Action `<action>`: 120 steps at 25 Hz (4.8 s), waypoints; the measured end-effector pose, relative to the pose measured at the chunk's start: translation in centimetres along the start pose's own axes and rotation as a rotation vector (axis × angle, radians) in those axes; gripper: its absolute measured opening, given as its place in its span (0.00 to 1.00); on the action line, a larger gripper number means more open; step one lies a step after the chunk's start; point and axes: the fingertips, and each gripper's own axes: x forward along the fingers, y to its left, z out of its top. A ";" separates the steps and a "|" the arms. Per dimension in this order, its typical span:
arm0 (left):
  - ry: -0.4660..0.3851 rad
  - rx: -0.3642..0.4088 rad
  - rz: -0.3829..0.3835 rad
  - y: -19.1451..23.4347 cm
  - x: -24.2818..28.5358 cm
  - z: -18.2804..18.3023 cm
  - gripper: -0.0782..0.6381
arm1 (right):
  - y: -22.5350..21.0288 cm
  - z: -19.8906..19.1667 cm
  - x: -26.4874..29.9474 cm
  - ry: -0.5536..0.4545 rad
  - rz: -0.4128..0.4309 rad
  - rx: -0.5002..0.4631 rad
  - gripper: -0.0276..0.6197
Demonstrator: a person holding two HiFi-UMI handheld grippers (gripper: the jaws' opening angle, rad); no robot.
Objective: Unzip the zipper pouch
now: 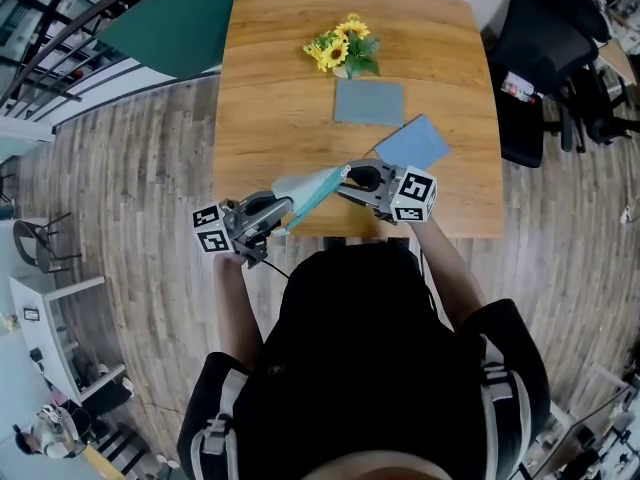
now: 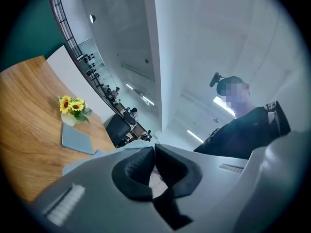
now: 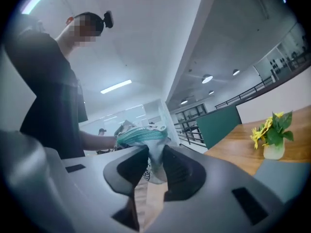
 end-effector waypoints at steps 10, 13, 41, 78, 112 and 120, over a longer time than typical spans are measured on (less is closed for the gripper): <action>-0.015 -0.100 0.312 6.5 -2.1 -1.5 0.29 | 0.0 -0.4 0.0 0.083 -0.099 -0.090 0.14; 0.019 -0.084 0.414 7.8 -2.8 -2.3 0.40 | -0.4 -1.9 0.1 0.224 -0.175 -0.241 0.14; 0.411 0.412 0.515 5.3 15.5 -4.8 0.33 | -3.1 -4.1 -7.2 0.527 -0.445 -0.658 0.14; 0.899 1.042 0.392 4.6 18.2 -7.1 0.21 | -3.2 -3.8 -9.7 0.453 -0.421 -0.575 0.14; 1.000 1.070 0.164 1.3 17.8 -7.3 0.11 | -1.6 -1.1 -11.3 0.196 -0.282 -0.258 0.14; 0.967 1.109 0.162 0.6 18.7 -6.9 0.11 | -0.8 -1.2 -11.6 0.255 -0.228 -0.318 0.15</action>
